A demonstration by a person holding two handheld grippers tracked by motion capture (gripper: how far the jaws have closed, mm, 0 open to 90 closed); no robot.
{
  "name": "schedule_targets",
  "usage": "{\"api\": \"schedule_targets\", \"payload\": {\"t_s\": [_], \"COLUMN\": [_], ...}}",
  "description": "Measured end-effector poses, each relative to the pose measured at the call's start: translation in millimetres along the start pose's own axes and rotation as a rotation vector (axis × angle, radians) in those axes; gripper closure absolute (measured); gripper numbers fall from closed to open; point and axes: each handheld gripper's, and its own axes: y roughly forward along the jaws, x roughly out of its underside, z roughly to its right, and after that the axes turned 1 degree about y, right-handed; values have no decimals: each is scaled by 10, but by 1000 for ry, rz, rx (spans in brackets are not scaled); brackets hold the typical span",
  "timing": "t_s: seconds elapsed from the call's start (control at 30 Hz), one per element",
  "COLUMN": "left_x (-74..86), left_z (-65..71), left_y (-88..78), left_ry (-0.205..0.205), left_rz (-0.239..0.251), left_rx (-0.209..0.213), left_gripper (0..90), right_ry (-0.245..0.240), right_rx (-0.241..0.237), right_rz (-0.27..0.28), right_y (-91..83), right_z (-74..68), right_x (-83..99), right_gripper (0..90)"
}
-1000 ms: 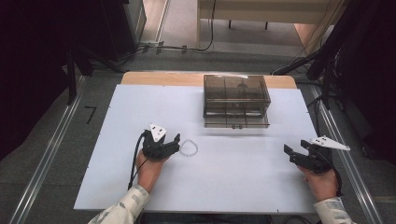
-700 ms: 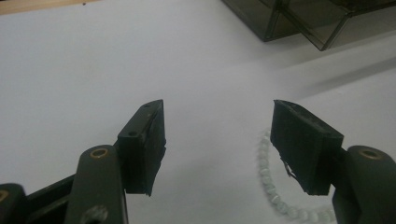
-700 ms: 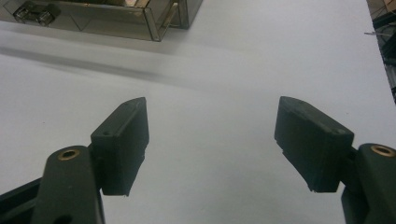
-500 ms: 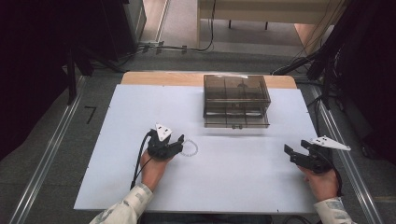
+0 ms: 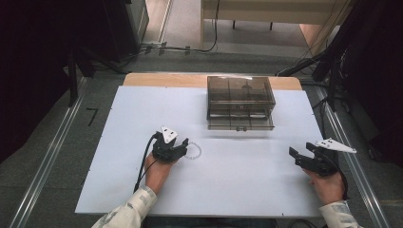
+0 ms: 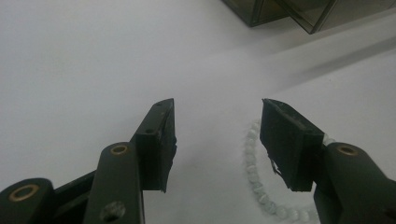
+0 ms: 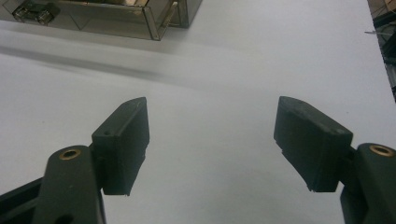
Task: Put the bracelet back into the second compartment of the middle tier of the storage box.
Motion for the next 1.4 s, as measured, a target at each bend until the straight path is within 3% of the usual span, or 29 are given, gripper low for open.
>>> {"api": "schedule_targets", "payload": {"t_s": [0.47, 1.4], "left_x": [27, 45], "left_z": [46, 66], "left_y": [61, 123], "left_ry": [18, 16], "left_rz": [-39, -66], "left_rx": [43, 54], "left_gripper": [561, 701], "right_ry": [3, -2], "right_rx": [-1, -1], "right_rz": [-5, -7], "right_y": [1, 8], "right_z": [2, -1], "right_x": [2, 4], "right_gripper": [249, 257]}}
